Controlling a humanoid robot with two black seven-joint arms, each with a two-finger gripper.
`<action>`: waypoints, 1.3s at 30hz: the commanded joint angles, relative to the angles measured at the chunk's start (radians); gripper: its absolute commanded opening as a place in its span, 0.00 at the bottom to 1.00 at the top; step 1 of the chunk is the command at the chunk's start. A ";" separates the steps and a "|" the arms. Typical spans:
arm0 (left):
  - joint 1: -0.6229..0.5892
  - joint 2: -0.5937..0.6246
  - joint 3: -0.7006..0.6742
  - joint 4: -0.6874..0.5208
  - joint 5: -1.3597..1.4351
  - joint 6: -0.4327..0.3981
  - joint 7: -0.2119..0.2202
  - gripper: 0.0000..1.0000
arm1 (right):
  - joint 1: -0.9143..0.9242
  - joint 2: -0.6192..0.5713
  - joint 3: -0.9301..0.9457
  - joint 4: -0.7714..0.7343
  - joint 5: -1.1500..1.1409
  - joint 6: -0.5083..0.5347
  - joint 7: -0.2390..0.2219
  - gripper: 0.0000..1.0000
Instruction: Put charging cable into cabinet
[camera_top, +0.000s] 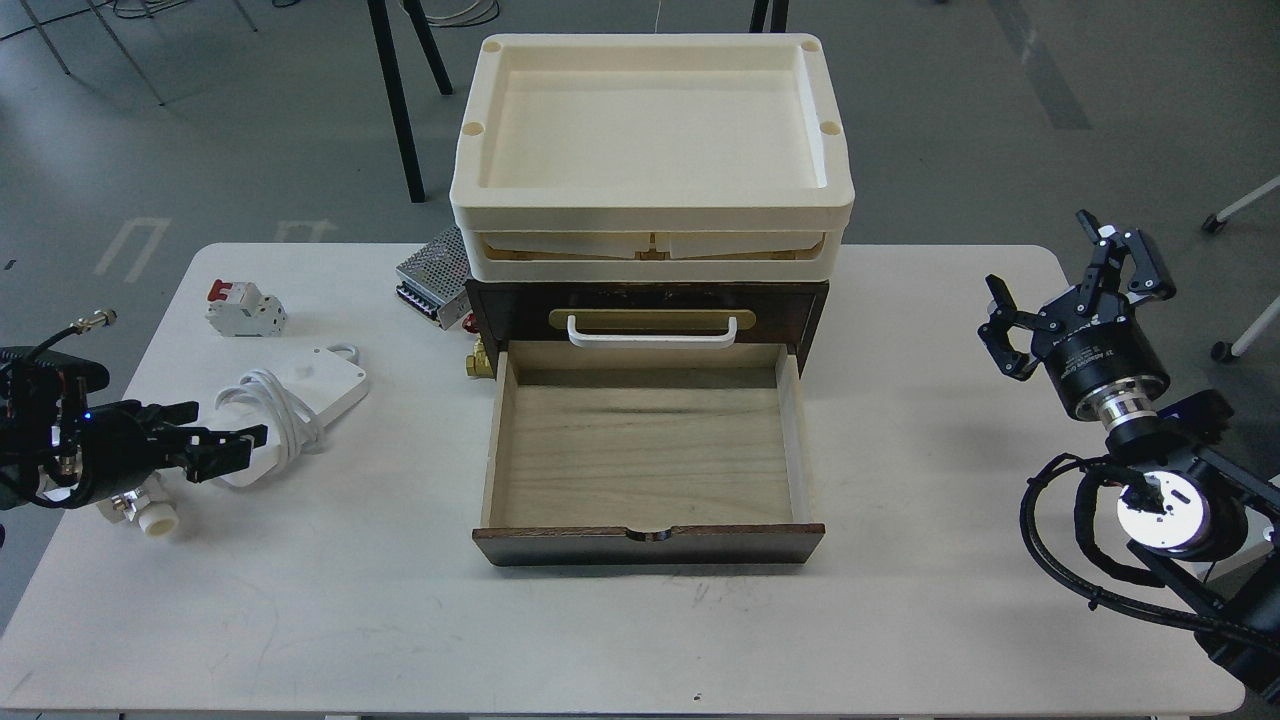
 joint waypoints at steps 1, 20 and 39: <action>0.002 -0.050 0.001 0.011 -0.049 0.009 0.000 0.95 | 0.000 0.000 0.000 0.000 0.000 0.000 0.000 1.00; 0.063 -0.199 0.018 0.187 -0.039 0.167 0.000 0.46 | 0.000 0.000 0.000 0.001 0.000 0.000 0.000 0.99; 0.069 -0.187 0.016 0.195 -0.046 0.211 0.000 0.00 | -0.001 0.000 0.001 0.000 0.000 0.000 0.000 0.99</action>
